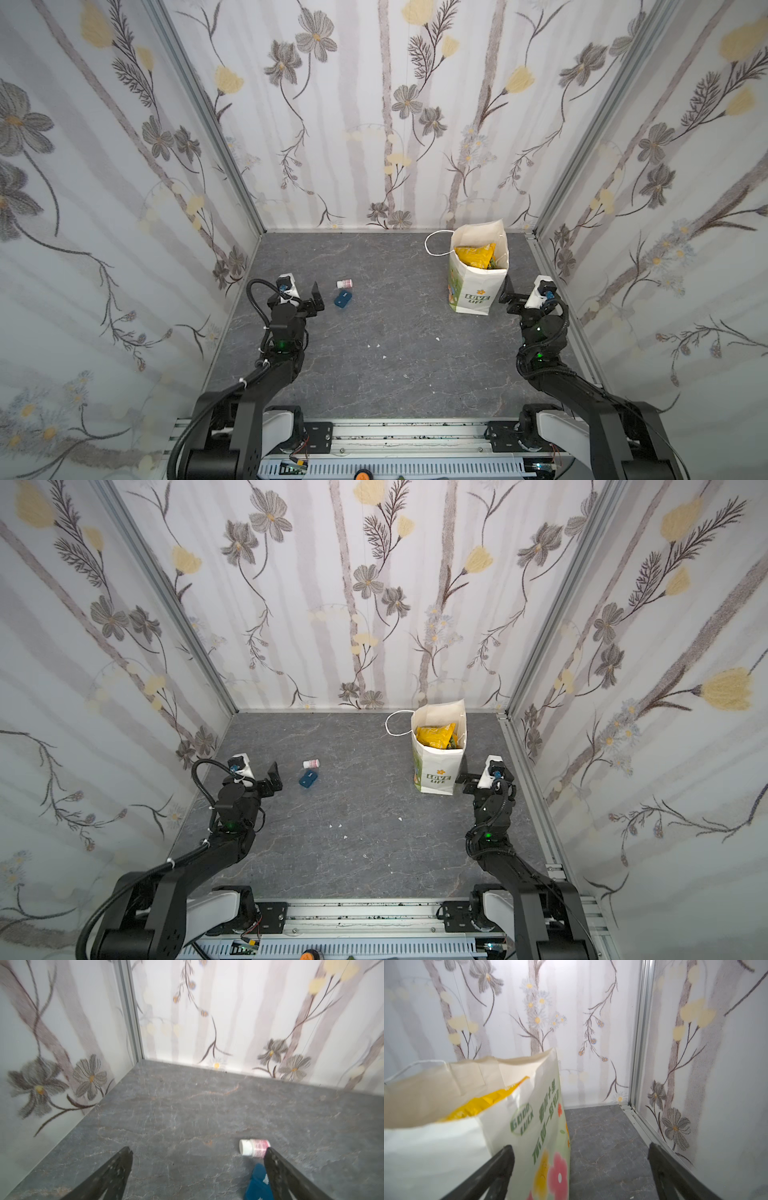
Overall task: Take the snacks out of the paper bag
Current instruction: 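Raise both arms and move both grippers toward the paper bag opening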
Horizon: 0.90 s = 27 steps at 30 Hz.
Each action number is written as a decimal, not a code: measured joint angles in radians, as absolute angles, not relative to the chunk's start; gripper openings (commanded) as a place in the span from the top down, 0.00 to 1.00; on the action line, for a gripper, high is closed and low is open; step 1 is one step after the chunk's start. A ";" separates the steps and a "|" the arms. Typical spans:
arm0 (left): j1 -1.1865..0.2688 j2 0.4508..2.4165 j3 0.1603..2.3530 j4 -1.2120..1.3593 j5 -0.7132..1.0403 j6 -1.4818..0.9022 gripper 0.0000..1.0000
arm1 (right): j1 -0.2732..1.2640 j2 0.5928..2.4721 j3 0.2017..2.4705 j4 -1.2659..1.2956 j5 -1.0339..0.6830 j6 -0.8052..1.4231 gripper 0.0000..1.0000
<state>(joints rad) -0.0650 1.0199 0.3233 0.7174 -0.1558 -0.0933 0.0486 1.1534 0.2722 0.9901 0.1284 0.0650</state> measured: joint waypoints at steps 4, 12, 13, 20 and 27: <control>-0.127 0.840 0.485 0.484 -0.164 -0.269 0.00 | 0.065 1.007 0.453 0.723 0.134 0.179 0.03; -0.477 1.098 1.071 -0.023 -0.114 -0.599 0.03 | 0.048 1.304 1.203 0.028 0.064 0.274 0.03; -0.516 1.154 1.140 -0.068 -0.108 -0.631 0.05 | 0.033 1.362 1.288 -0.039 0.049 0.265 0.04; -0.734 1.632 1.680 -0.328 -0.085 -0.752 0.15 | -0.060 1.758 1.726 -0.460 -0.073 0.221 0.12; -0.824 2.128 2.343 -0.618 -0.075 -0.756 0.25 | -0.061 1.957 1.868 -0.692 -0.131 0.181 0.26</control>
<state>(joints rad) -0.8242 2.1281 2.3432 -0.6178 -0.0750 -0.7559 -0.0608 1.9572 1.8683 -0.6922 -0.1314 0.1814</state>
